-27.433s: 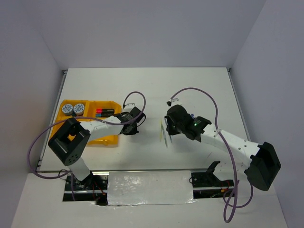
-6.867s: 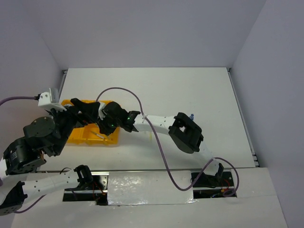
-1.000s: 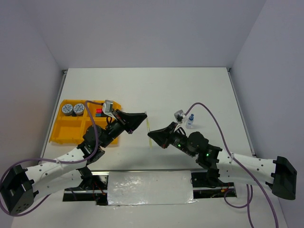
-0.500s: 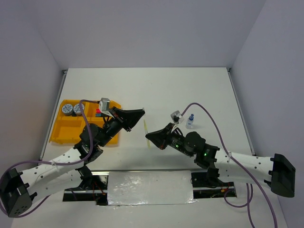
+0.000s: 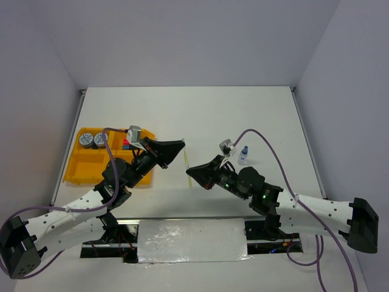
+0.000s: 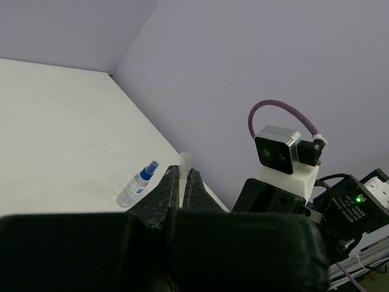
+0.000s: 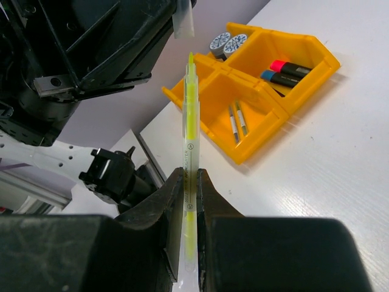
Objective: Sort the stationery into containers
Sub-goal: Close the pen cap on the pen.
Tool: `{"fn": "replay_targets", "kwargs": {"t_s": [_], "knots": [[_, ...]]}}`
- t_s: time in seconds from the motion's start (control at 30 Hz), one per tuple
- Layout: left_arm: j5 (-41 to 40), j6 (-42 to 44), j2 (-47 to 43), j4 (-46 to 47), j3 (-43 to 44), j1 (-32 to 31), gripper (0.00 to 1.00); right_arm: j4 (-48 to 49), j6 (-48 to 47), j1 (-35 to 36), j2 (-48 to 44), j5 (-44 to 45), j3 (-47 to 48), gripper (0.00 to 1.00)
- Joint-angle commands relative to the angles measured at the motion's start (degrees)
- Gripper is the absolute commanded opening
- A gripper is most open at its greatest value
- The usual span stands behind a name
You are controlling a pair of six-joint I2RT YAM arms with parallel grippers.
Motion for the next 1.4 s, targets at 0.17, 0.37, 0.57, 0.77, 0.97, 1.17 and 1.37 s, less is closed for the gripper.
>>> {"fn": "replay_targets", "kwargs": {"t_s": [0.17, 0.37, 0.57, 0.77, 0.97, 1.17, 1.37], "knots": [[0.63, 0.00, -0.37, 2.51, 0.12, 0.16, 0.00, -0.45, -1.99, 0.42, -0.66, 1.85, 3.70, 0.00], [0.63, -0.27, -0.37, 2.60, -0.84, 0.16, 0.00, -0.45, -2.43, 0.42, -0.13, 1.69, 4.58, 0.00], [-0.69, 0.17, -1.07, 1.72, -0.94, 0.16, 0.00, -0.27, -2.43, 0.42, -0.39, 1.51, 4.76, 0.00], [0.80, -0.35, -0.64, 1.45, -0.15, 0.16, 0.00, -0.01, -2.96, 0.33, 0.48, 2.12, 5.46, 0.00], [2.03, -3.34, -1.07, 4.09, -2.95, 0.16, 0.00, 0.78, -4.98, -1.42, 1.98, 1.60, 8.27, 0.00], [3.44, -3.70, -2.13, 2.26, -3.49, 0.16, 0.00, -1.41, -8.06, -3.80, 1.37, 1.77, 12.92, 0.00], [9.50, 0.61, -0.38, 0.66, -2.26, -0.11, 0.00, -0.46, -10.61, -5.73, 1.01, -3.57, 16.97, 0.00]]}}
